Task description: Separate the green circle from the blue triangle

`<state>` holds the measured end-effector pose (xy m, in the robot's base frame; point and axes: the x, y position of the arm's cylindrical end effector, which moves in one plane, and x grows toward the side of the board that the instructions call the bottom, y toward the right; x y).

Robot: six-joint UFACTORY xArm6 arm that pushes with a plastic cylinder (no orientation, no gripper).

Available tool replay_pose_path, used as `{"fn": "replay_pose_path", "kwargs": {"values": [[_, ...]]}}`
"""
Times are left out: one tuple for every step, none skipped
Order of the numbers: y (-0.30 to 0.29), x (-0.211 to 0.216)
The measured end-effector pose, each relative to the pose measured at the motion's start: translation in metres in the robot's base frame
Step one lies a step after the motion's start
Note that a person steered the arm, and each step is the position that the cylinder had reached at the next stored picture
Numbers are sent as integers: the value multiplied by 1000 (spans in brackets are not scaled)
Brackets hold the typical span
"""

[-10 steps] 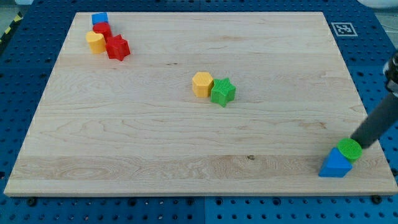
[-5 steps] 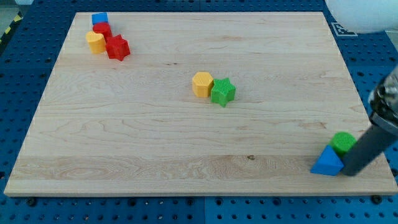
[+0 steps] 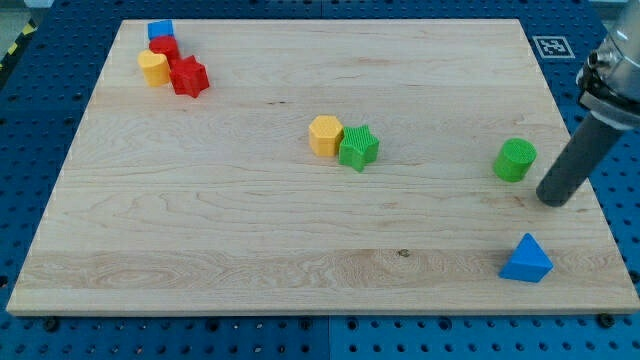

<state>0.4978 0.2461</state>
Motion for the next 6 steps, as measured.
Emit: {"fn": "replay_pose_path", "kwargs": {"values": [[-28, -36], [-67, -79], [-95, -115], [-99, -119], [-95, -109], [-118, -116]]}}
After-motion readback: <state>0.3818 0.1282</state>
